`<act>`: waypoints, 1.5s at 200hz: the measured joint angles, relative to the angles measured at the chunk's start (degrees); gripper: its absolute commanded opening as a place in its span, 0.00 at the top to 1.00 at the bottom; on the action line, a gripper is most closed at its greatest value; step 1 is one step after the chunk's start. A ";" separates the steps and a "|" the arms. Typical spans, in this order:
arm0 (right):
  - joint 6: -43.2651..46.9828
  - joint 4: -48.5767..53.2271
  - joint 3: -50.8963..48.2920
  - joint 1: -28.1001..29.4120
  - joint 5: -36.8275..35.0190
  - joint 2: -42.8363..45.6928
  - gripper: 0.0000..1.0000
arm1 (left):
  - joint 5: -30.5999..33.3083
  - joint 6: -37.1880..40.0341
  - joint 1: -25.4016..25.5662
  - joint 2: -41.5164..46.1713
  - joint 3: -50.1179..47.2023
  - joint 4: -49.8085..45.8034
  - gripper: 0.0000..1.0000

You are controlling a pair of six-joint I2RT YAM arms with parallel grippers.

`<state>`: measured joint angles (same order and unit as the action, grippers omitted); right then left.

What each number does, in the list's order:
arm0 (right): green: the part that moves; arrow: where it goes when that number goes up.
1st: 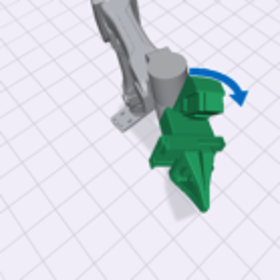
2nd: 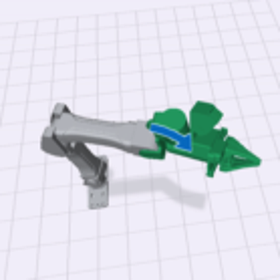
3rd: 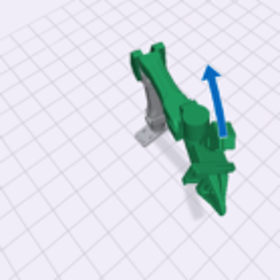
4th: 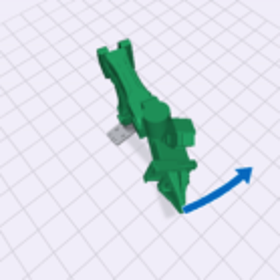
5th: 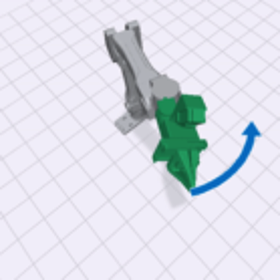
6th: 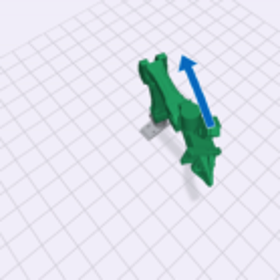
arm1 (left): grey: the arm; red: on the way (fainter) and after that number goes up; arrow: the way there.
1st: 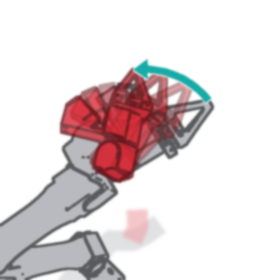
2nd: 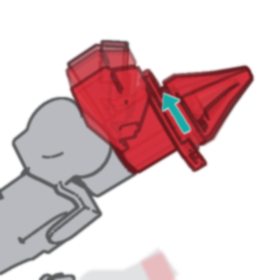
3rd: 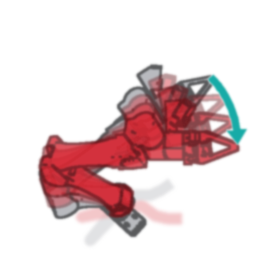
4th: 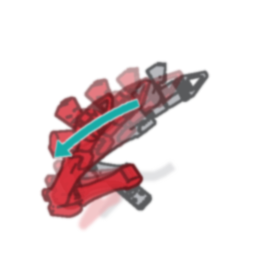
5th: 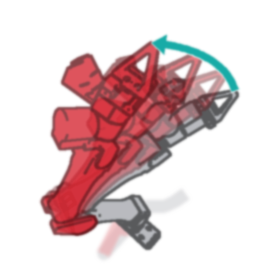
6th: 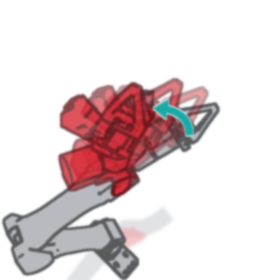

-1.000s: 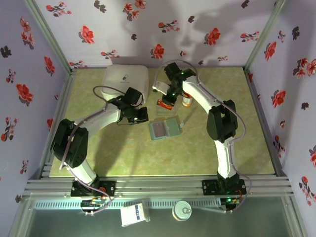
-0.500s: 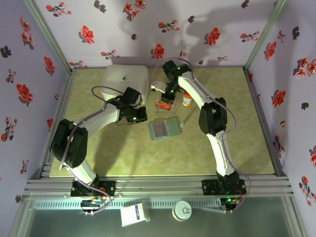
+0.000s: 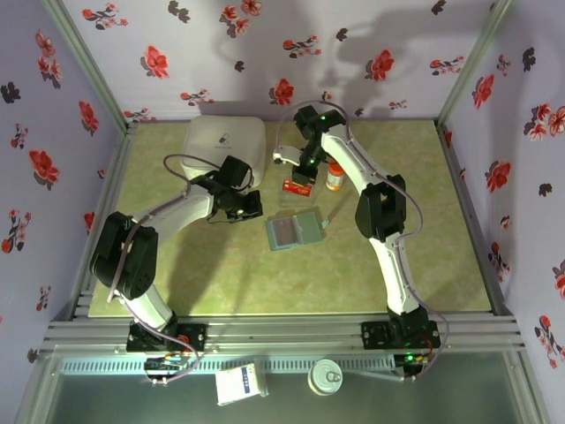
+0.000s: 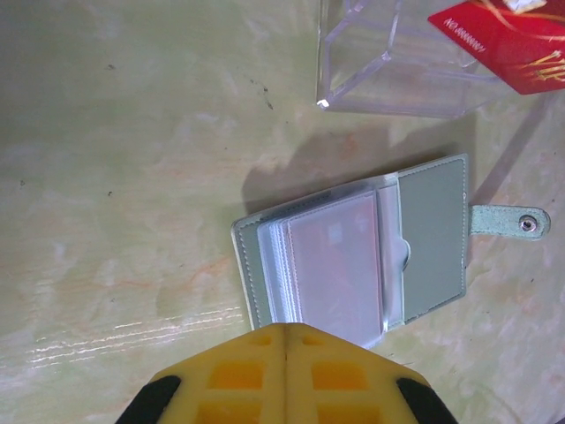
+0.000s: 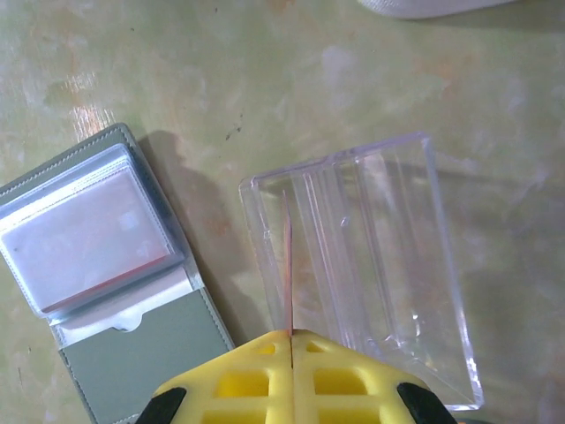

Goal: Take the credit cards out of the card holder

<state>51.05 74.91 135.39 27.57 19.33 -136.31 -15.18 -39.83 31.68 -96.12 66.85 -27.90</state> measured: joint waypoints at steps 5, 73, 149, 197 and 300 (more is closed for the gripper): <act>0.00 -0.07 0.07 0.00 0.00 0.00 1.00 | 0.00 -0.02 0.00 0.00 0.00 0.00 0.99; 0.74 -1.31 0.20 -0.50 -0.68 0.00 1.00 | -0.04 -0.04 0.00 -0.04 -0.28 0.26 0.99; 2.56 -2.23 0.72 -0.81 -0.61 -0.68 1.00 | -0.04 -0.04 0.00 -0.46 -0.28 0.42 1.00; 4.09 -0.90 0.96 -0.85 0.37 -4.22 1.00 | -0.02 -0.04 0.00 -0.70 -0.37 0.39 1.00; 6.01 3.21 1.53 -0.85 4.11 -7.04 1.00 | -0.02 -0.04 0.00 -2.62 -0.37 0.37 1.00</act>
<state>57.06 78.13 136.92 26.72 23.44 -143.35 -15.20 -39.88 31.68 -98.74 66.48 -27.53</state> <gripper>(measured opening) 0.049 0.037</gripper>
